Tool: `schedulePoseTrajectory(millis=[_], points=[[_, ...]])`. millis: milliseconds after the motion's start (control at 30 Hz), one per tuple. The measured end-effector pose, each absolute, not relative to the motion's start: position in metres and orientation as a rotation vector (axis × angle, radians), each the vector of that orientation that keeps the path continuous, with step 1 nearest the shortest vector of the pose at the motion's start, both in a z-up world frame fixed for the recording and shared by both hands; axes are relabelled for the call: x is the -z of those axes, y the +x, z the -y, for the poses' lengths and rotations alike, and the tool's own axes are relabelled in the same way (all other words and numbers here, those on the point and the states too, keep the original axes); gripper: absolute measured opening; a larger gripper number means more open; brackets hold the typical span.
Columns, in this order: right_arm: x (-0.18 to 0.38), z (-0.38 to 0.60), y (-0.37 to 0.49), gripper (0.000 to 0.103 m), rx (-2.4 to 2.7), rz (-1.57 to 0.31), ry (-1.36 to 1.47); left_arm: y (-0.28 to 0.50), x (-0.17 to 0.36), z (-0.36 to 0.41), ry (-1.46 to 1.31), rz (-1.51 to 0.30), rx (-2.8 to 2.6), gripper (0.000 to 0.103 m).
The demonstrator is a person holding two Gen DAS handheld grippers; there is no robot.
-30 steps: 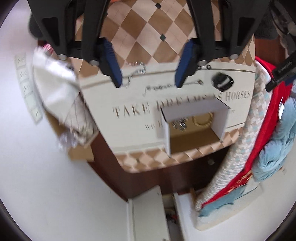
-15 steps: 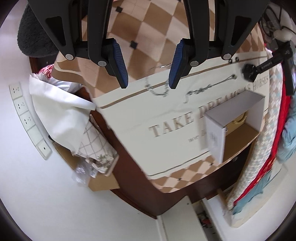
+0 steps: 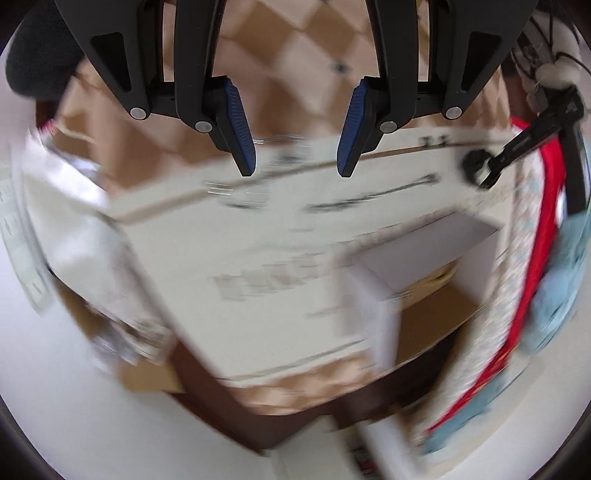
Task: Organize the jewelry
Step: 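Grasp the black watch band with the left tool while the right tool grasps the thin silver chain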
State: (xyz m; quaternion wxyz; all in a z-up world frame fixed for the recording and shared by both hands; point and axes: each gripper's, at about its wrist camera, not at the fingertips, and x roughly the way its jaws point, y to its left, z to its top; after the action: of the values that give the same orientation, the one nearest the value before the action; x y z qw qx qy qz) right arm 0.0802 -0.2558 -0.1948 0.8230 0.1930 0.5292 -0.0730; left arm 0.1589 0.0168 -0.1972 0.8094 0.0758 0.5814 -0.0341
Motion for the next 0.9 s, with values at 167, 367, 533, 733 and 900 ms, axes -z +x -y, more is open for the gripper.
schedulePoseTrajectory(millis=[167, 367, 533, 733, 900], points=[[0.209, 0.189, 0.121, 0.048, 0.045, -1.129, 0.316, 0.153, 0.201, -0.046, 0.157, -1.256, 0.018, 0.008], [0.235, 0.139, 0.148, 0.048, 0.031, -1.17, 0.189, 0.152, 0.202, -0.064, 0.12, -1.261, 0.001, 0.008], [0.245, 0.122, 0.142, 0.017, 0.051, -1.145, 0.076, 0.152, 0.2, -0.062, 0.11, -1.253, 0.014, 0.008], [0.222, 0.16, 0.129, 0.012, 0.048, -1.117, 0.276, 0.147, 0.184, -0.047, 0.104, -1.229, 0.051, 0.008], [0.18, 0.197, 0.106, 0.012, 0.056, -1.042, 0.369, 0.143, 0.155, -0.031, 0.096, -1.177, 0.094, 0.008]])
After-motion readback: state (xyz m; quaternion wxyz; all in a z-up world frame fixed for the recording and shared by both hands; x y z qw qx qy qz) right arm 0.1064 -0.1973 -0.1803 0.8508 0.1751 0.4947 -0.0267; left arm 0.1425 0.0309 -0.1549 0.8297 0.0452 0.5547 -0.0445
